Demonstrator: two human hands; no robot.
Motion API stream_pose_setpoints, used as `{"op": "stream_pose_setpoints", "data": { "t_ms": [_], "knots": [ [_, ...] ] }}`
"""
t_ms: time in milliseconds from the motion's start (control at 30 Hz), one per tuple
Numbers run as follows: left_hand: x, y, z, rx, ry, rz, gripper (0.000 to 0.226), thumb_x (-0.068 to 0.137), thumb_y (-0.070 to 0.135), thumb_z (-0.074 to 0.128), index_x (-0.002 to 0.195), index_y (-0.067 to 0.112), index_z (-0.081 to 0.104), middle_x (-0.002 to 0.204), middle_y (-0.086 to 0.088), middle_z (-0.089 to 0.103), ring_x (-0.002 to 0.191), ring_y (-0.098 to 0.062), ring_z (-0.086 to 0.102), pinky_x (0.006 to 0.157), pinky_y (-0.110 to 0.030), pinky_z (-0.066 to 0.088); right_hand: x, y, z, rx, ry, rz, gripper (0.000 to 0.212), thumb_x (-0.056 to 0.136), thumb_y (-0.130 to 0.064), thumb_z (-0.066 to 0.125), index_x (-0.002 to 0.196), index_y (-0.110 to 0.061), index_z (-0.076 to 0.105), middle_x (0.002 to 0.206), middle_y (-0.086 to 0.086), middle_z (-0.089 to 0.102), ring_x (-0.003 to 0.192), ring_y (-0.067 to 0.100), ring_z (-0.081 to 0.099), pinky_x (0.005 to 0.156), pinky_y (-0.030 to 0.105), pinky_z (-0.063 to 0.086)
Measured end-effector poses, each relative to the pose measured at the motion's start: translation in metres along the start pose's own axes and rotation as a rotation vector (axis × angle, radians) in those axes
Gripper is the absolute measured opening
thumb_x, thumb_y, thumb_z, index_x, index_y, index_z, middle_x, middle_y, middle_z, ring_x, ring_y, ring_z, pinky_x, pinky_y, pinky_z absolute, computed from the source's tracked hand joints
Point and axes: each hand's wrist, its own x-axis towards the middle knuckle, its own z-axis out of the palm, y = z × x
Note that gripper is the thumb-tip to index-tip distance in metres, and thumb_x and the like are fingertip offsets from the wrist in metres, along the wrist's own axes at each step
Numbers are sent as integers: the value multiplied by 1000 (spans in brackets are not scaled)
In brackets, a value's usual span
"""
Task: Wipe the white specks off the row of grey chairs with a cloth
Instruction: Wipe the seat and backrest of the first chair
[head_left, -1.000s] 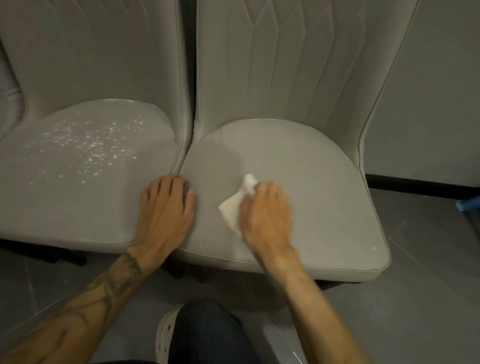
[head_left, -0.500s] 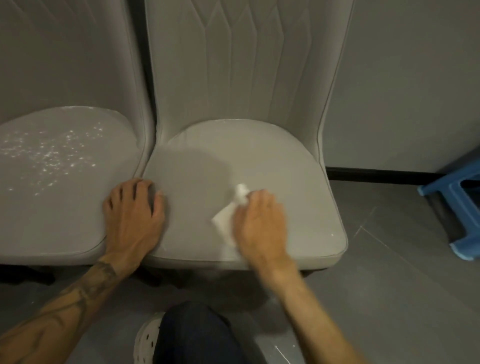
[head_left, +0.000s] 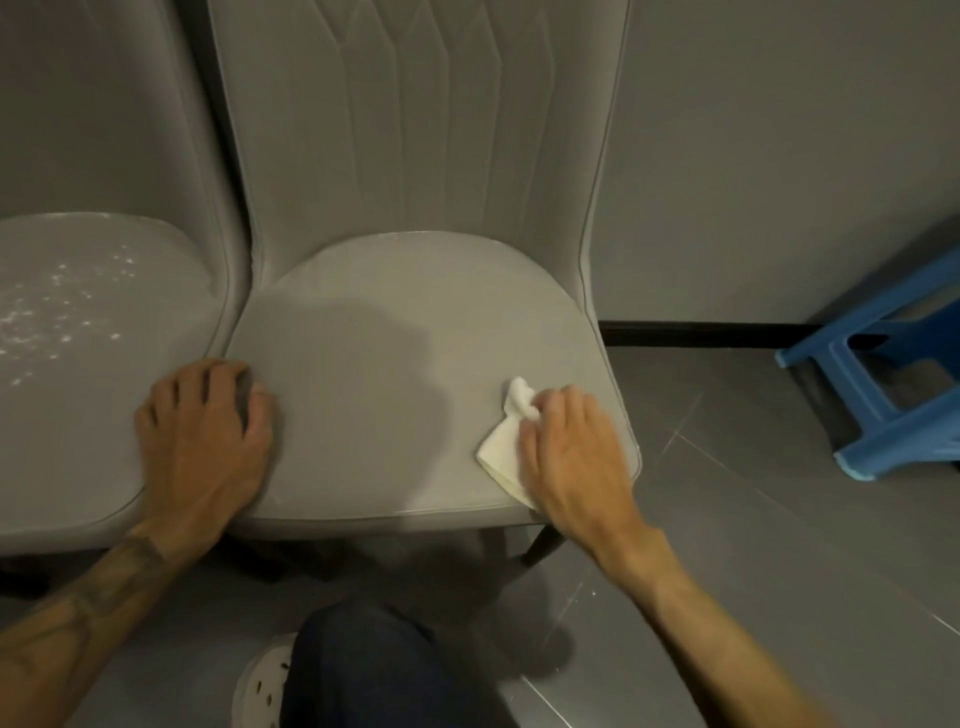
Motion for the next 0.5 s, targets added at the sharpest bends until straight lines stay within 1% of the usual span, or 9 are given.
{"op": "stream_pose_setpoints", "data": {
  "t_ms": [33,67,133,200,233,300,367,400,500],
  "knots": [
    [0,-1,1,-4,3,2,44,98,40,41,124,10,60,129,-23,59,114,-47,51,94,-61,43,5,9,-3,3,-11,-24,25,105,-34,35,110,-15,50,98,1,49,82,18,43,74,36,42],
    [0,-1,1,-9,4,1,44,98,39,41,124,10,60,129,-23,59,113,-48,51,94,-61,43,15,21,-9,-18,-24,5,26,105,-33,36,111,-13,51,101,4,51,84,21,45,76,38,43],
    [1,-2,1,-4,-7,-4,43,97,38,40,123,10,60,129,-23,58,114,-48,51,95,-61,43,35,44,-19,-23,-33,145,28,105,-32,37,112,-9,52,106,9,53,88,24,47,79,43,45],
    [1,-3,-1,-2,-12,8,44,97,38,39,123,9,61,129,-24,58,114,-48,51,95,-61,43,28,42,-19,-4,22,229,26,104,-32,38,108,-10,52,102,7,51,85,20,44,77,42,46],
    [2,-3,-3,-4,-21,10,44,97,38,39,123,9,61,129,-24,59,114,-47,51,95,-60,43,15,27,-16,-5,50,217,24,104,-32,38,107,-12,51,99,4,49,82,18,41,75,40,45],
    [3,-2,-6,1,-52,4,43,97,36,40,123,9,62,129,-23,59,115,-46,51,96,-58,42,-17,-11,-5,21,74,110,22,104,-31,39,106,-13,51,95,3,46,80,17,36,73,38,38],
    [5,-3,-11,25,-81,18,42,97,35,40,123,10,63,130,-21,60,115,-45,52,97,-55,42,-38,-35,4,15,62,-12,19,103,-29,42,106,-12,51,95,4,46,80,22,39,72,40,36],
    [7,-5,-14,33,-95,40,41,98,34,41,123,11,64,131,-19,61,114,-44,53,96,-54,43,-36,-40,4,16,64,-27,18,103,-28,44,106,-11,51,95,5,47,81,24,41,72,42,37],
    [10,-18,-23,36,-142,130,41,100,32,42,127,12,65,133,-15,62,114,-42,55,94,-52,45,-20,-47,2,64,81,132,21,102,-28,46,107,-9,54,94,6,49,82,24,44,73,42,39]
  ]
}}
